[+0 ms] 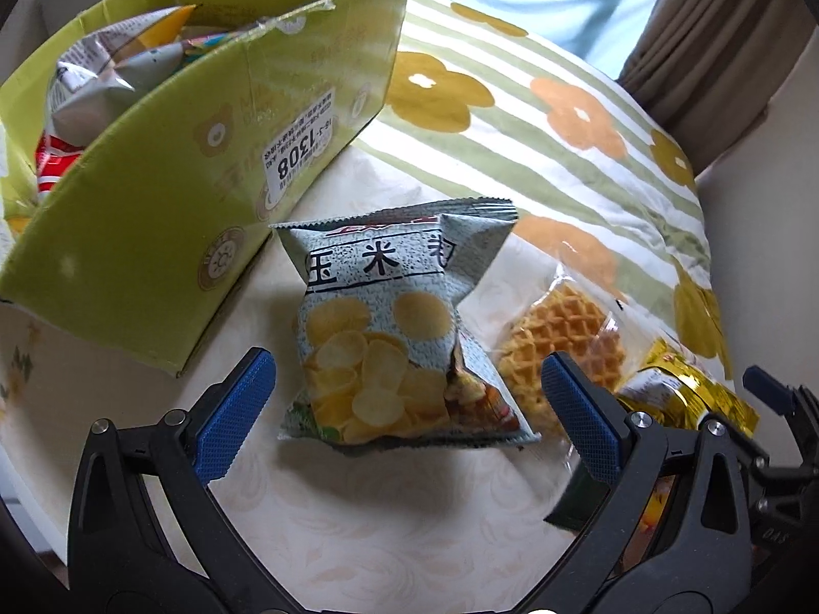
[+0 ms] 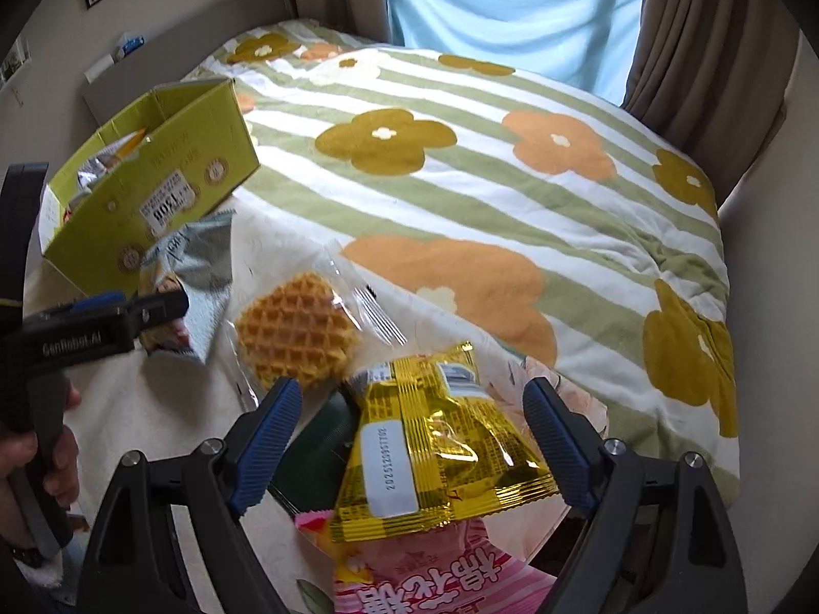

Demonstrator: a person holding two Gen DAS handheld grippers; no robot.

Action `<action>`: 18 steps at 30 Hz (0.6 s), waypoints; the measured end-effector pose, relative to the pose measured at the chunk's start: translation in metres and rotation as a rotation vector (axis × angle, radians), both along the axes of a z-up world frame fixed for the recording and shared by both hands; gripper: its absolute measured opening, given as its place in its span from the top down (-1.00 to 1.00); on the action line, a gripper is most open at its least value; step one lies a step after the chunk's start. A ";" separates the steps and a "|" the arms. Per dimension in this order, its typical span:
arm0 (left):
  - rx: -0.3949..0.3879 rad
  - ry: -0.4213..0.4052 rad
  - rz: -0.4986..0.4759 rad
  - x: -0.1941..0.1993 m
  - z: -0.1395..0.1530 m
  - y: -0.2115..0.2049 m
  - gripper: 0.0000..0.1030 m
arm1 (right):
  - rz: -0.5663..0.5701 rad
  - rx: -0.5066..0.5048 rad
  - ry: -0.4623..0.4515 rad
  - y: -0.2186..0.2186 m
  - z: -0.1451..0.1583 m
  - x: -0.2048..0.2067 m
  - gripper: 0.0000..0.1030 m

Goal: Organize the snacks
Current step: 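Grasp the green potato-chip bag with left tool while right tool grasps yellow bag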

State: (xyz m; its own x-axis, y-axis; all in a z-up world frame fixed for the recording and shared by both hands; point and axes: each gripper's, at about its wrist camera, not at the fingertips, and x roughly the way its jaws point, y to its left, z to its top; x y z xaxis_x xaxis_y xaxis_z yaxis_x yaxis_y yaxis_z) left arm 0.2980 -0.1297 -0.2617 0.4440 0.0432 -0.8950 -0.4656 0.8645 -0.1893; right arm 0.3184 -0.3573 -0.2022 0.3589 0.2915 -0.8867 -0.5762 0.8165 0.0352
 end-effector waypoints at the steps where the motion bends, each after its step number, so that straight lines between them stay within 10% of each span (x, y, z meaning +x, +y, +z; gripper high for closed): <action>1: -0.002 0.006 0.003 0.003 -0.003 0.002 -1.00 | 0.010 -0.012 0.009 0.001 -0.003 0.001 -0.66; 12: -0.053 0.067 0.039 0.024 -0.038 0.016 -0.98 | 0.068 -0.104 0.054 0.007 -0.025 0.010 -0.66; 18: -0.059 0.062 0.026 0.022 -0.044 0.015 -0.64 | 0.073 -0.118 0.062 0.007 -0.029 0.017 -0.66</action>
